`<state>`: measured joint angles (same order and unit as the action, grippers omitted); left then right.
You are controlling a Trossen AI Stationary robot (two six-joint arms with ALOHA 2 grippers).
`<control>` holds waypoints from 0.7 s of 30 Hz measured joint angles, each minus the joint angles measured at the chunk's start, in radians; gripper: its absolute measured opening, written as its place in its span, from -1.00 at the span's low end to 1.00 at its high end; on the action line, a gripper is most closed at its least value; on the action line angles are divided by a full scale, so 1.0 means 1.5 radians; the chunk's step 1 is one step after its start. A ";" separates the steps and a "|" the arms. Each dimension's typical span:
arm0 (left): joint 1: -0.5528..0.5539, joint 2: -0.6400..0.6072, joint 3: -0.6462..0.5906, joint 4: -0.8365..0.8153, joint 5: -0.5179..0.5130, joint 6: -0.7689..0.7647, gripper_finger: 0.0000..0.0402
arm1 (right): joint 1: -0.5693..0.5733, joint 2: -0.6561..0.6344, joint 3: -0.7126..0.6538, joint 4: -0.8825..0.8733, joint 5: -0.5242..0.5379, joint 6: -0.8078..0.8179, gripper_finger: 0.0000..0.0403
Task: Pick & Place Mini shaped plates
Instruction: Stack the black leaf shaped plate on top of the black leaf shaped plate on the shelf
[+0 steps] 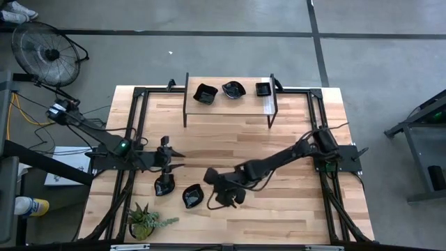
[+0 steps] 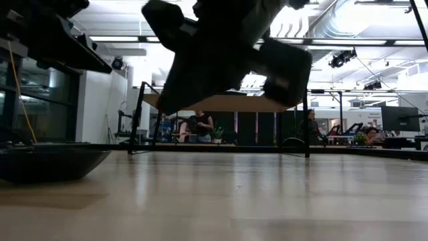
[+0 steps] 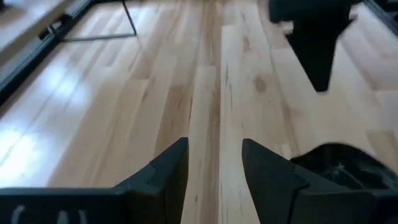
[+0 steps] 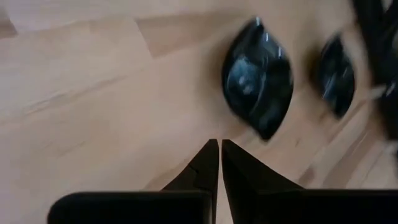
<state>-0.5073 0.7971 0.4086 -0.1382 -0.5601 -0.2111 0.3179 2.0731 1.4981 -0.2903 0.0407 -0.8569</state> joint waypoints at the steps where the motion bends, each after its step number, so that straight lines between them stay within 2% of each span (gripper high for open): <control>1: -0.004 -0.002 0.000 0.003 -0.005 0.002 -0.27 | 0.002 0.000 -0.016 0.035 -0.001 -0.022 -0.93; 6: -0.007 -0.012 0.000 0.009 -0.013 0.003 -0.27 | 0.005 0.000 -0.065 0.147 -0.038 -0.078 -0.84; 11: -0.007 -0.015 0.000 0.008 -0.023 0.010 -0.27 | -0.003 0.000 -0.092 0.201 -0.073 -0.095 -0.58; 16: -0.007 -0.015 0.000 0.010 -0.035 0.010 -0.27 | -0.021 0.001 -0.129 0.309 -0.119 -0.144 -0.34; 21: -0.007 -0.015 0.000 0.011 -0.036 0.010 -0.27 | -0.041 0.002 -0.150 0.409 -0.128 -0.150 -0.25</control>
<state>-0.5175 0.7750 0.4091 -0.1215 -0.6136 -0.1959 0.2567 2.0764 1.2731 0.3228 -0.1516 -1.0824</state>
